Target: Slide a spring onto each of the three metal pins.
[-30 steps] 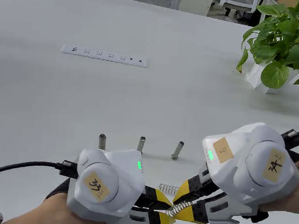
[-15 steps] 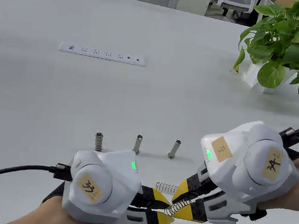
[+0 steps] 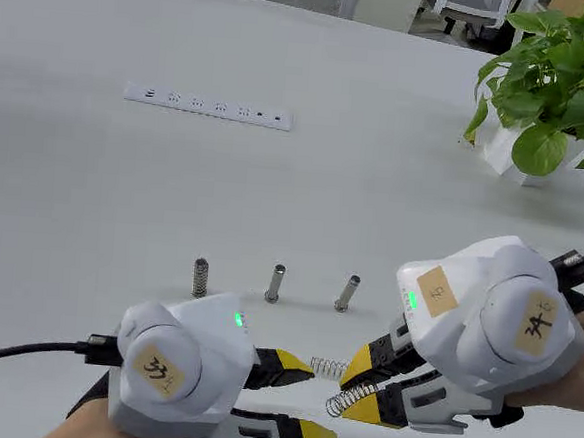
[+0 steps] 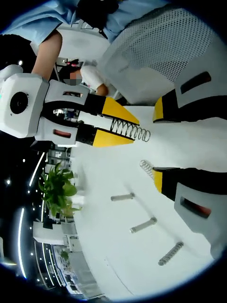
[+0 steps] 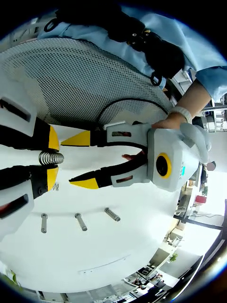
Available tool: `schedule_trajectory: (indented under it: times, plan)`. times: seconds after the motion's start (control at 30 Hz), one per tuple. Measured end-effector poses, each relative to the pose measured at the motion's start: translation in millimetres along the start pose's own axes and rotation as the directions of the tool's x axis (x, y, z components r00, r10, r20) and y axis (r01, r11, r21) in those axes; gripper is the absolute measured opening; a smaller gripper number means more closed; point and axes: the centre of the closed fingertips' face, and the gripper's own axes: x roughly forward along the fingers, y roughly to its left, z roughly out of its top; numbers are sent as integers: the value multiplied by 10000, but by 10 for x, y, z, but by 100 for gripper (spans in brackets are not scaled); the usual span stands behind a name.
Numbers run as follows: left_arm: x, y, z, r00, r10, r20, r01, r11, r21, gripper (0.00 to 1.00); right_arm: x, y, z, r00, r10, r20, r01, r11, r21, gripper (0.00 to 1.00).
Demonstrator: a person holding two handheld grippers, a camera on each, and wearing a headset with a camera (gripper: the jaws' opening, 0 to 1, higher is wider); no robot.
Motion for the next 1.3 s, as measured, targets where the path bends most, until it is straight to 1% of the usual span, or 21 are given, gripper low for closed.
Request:
schedule_trajectory:
  times: [0.03,0.1,0.2,0.27,0.4,0.47,0.6,0.7,0.73,0.83,1.0,1.07,1.1,1.2,1.27,1.3]
  plan:
    - [-19,30,12,9998,162,93,-161,9997,-170,37,-4,-10,-2,10000,-21,-6,21,10000,-19,8]
    - [-61,95,37,9986,461,277,-454,9987,-237,41,-22,-48,-5,9999,-103,-1,103,9999,-30,8]
    - [-119,166,23,9970,728,248,-717,9964,-442,46,-36,-104,-7,9998,-190,-7,190,9998,-35,8]
    - [-161,195,24,9964,792,300,-770,9947,-676,49,-36,-132,-4,9998,-188,-10,188,9998,-26,8]
    - [-223,246,-3,9938,1096,196,-1080,9918,-682,56,-28,-175,-1,9998,-216,-12,216,9997,-81,8]
    - [-251,274,-15,9923,1228,158,-1212,9896,-773,60,-29,-196,1,9996,-296,-20,296,9993,-207,8]
    - [-306,340,-33,9873,1585,109,-1570,9839,-850,68,-29,-232,1,9994,-340,-26,340,9989,-309,8]
    - [-337,368,2,9851,1710,204,-1681,9807,-1002,73,-26,-262,-5,9993,-356,-72,352,9985,-426,8]
    - [-340,380,9,9839,1776,221,-1744,9791,-1046,77,-25,-270,-9,9994,-344,-94,339,9984,-452,8]
    - [-378,419,19,9785,2053,211,-2020,9736,-1059,82,-17,-303,-15,9992,-352,-177,341,9976,-599,8]
    - [-466,527,11,9637,2660,213,-2617,9577,-1194,93,-16,-374,24,9993,-334,-174,319,9964,-780,8]
    - [-507,576,5,9572,2888,194,-2847,9513,-1182,97,-13,-407,35,9993,-319,-195,301,9959,-850,8]
    - [-537,609,2,9525,3038,193,-2993,9462,-1231,99,-12,-426,41,9992,-322,-223,300,9953,-923,8]
    - [-604,649,9,9456,3246,236,-3184,9377,-1393,99,-11,-482,63,9991,-333,-247,306,9942,-1035,8]
    - [-652,683,8,9374,3475,238,-3412,9298,-1376,99,-2,-516,82,9992,-322,-239,294,9936,-1090,8]
    - [-668,689,2,9366,3496,216,-3434,9287,-1396,99,5,-531,88,9992,-319,-247,289,9932,-1124,8]
